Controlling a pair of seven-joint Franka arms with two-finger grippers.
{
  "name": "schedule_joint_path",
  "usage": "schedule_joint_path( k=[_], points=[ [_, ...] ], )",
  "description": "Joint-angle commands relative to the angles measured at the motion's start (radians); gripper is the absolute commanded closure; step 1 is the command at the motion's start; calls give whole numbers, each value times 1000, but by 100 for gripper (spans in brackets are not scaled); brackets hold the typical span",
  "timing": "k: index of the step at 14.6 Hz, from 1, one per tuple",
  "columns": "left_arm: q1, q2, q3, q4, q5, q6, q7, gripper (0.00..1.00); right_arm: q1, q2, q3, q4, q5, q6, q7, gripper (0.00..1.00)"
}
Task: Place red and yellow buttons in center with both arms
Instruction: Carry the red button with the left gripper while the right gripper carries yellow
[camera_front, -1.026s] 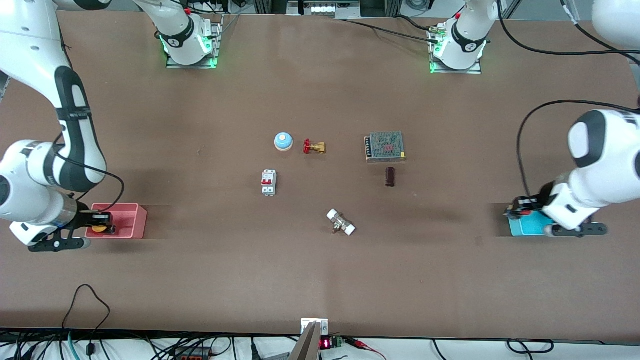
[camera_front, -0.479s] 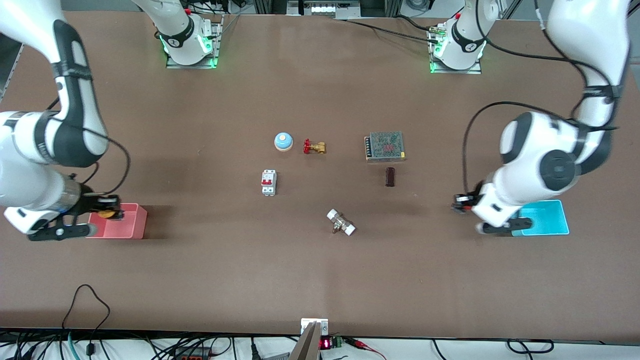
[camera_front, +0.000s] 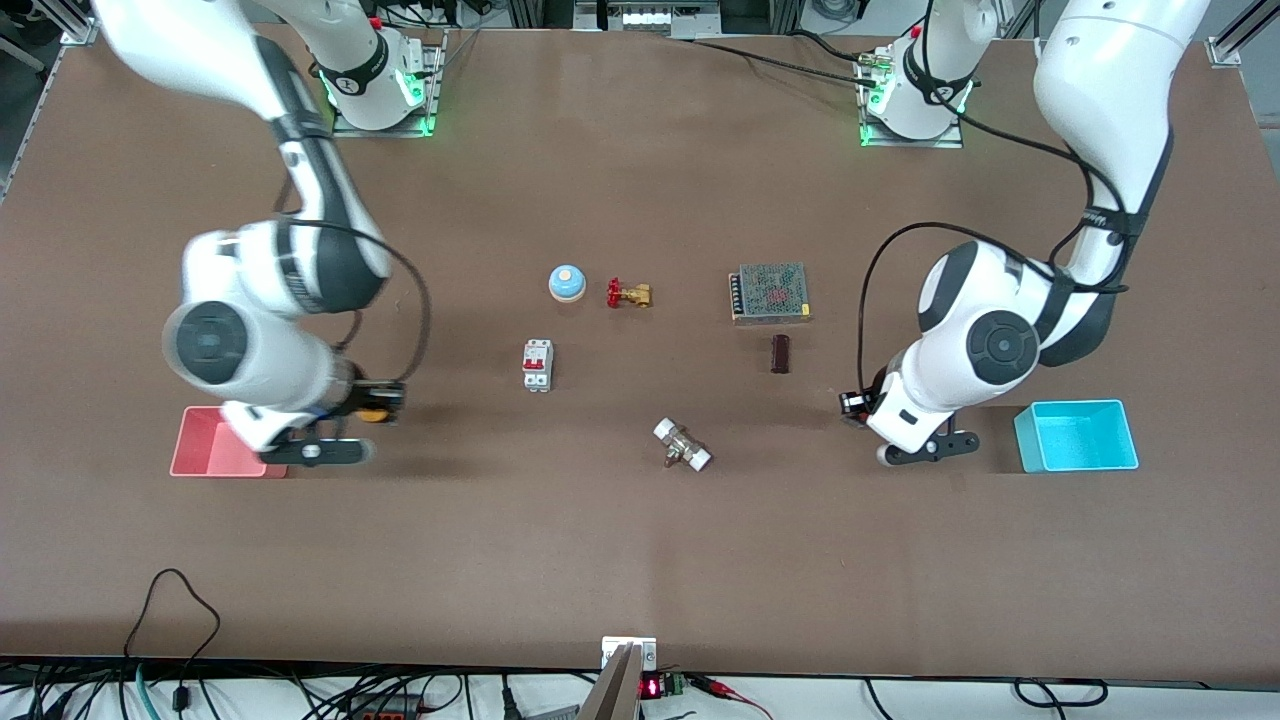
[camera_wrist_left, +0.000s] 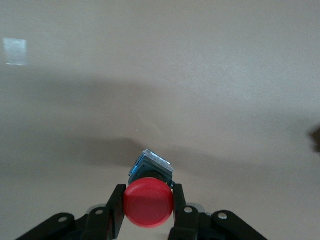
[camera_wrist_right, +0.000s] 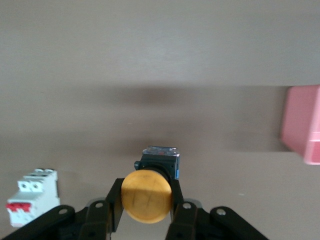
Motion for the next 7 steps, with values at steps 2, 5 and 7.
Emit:
schedule_joint_path(
  k=[2,5,7],
  points=[
    [-18,47,2,2,24,59,-45,75,49,48,-9,0,20,52,49,80],
    [-27,65,2,2,24,74,-49,71,83,86,-9,0,24,93,52,80],
    [-27,73,2,3,24,74,-58,65,88,102,-9,0,24,98,56,80]
  ],
)
